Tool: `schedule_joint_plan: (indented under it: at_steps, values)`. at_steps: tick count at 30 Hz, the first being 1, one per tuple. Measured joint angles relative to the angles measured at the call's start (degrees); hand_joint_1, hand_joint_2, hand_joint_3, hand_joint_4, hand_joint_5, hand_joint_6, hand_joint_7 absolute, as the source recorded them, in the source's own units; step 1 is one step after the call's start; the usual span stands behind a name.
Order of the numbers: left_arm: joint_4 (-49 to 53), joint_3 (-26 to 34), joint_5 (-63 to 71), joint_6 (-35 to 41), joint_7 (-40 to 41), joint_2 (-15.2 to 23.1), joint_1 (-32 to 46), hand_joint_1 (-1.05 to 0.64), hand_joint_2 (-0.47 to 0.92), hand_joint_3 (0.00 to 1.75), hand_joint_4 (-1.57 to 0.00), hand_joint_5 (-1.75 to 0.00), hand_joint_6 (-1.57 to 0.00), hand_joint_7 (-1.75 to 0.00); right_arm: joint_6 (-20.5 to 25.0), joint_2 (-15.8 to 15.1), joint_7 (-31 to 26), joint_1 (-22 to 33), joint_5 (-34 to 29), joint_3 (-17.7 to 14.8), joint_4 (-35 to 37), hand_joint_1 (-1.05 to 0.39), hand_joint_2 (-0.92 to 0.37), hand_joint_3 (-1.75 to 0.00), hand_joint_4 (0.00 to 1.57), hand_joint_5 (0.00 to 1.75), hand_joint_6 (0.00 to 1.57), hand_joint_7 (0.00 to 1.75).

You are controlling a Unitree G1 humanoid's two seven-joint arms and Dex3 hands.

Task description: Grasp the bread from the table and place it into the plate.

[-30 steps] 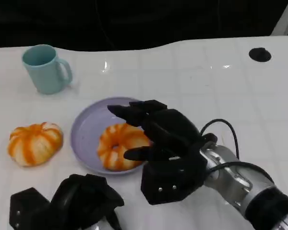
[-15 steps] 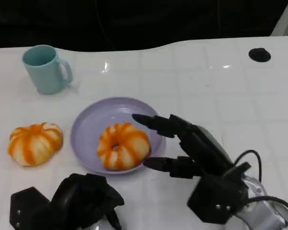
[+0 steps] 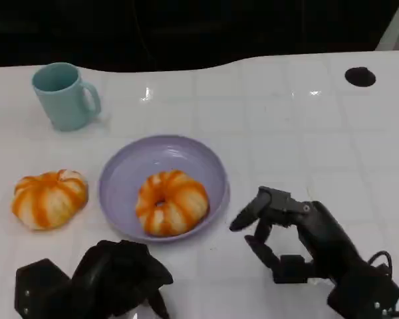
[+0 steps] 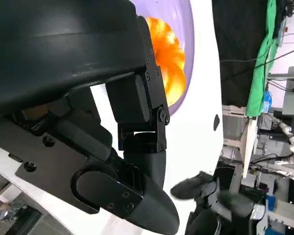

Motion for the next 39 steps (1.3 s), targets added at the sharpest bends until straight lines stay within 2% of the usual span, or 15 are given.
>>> schedule_joint_plan:
  at_steps: [8,22,29,39]
  values:
    - [-0.2,-0.1,0.0,0.3,0.0,0.0,0.0,-1.05,0.77,0.01,-1.53,-0.85,-1.57,-0.48,2.4,-2.0,3.0,5.4,1.5,-2.6,-5.6,-0.31,-0.56,-1.03,0.62,1.75,0.52,1.53]
    - [-0.3,0.0,0.0,0.4,0.0,0.1,0.1,-1.05,0.78,0.01,-1.53,-0.86,-1.57,-0.48,4.6,-4.4,6.3,13.3,3.5,-6.4,-11.4,-0.35,-0.65,-0.87,0.66,1.75,0.59,1.46]
    - [-0.3,0.0,0.0,0.4,0.0,0.3,0.1,-1.05,0.78,0.01,-1.53,-0.86,-1.57,-0.48,4.4,-3.6,7.1,14.6,6.1,-6.9,-11.4,-0.35,-0.74,-0.74,0.69,1.74,0.73,1.35]
    - [-0.8,0.1,-0.1,0.4,0.0,0.5,0.3,-1.05,0.78,0.01,-1.53,-0.87,-1.57,-0.49,6.4,-2.2,8.9,15.6,9.6,-7.1,-11.3,-0.38,-0.76,-0.71,0.70,1.74,0.73,1.33]
